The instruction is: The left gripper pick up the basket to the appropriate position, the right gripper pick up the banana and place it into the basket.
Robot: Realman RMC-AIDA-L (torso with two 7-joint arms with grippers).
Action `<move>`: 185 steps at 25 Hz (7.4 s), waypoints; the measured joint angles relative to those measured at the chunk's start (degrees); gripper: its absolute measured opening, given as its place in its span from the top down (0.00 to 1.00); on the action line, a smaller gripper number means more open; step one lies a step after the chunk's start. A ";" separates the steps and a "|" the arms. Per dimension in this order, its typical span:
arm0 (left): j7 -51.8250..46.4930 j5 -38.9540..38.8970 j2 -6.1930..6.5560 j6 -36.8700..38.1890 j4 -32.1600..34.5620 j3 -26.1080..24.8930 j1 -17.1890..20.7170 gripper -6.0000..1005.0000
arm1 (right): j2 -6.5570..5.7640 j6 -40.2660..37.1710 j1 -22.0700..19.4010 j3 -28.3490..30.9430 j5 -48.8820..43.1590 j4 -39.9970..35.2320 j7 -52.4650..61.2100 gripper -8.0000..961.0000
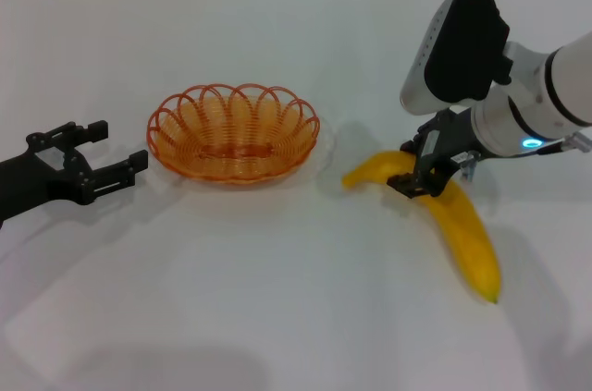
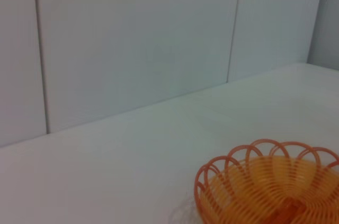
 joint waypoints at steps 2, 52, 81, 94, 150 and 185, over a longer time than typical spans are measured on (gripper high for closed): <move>0.00 0.00 0.00 0.00 0.00 -0.02 0.06 0.20 | 0.00 -0.04 -0.39 0.25 0.02 -1.26 0.05 0.49; 0.52 -0.51 0.10 0.00 -1.68 0.01 -1.60 0.21 | 0.86 21.01 24.33 -21.55 5.76 7.16 0.94 0.41; 0.61 -0.24 0.09 -0.09 -2.20 0.00 -2.17 0.21 | 0.88 22.29 25.88 -23.90 5.66 9.04 1.51 0.36; 1.00 -0.42 0.13 -0.43 -2.64 -0.02 -1.50 0.21 | 0.25 15.47 18.80 -16.65 5.65 -1.21 -1.51 0.20; 6.80 -0.76 0.08 -0.76 -3.22 -0.04 0.59 0.20 | -0.56 -10.80 5.16 32.91 30.38 22.59 -46.53 0.21; 7.55 -0.70 0.07 -0.79 -3.70 0.01 0.44 0.21 | -0.59 -9.21 4.74 33.05 28.89 25.11 -46.98 0.21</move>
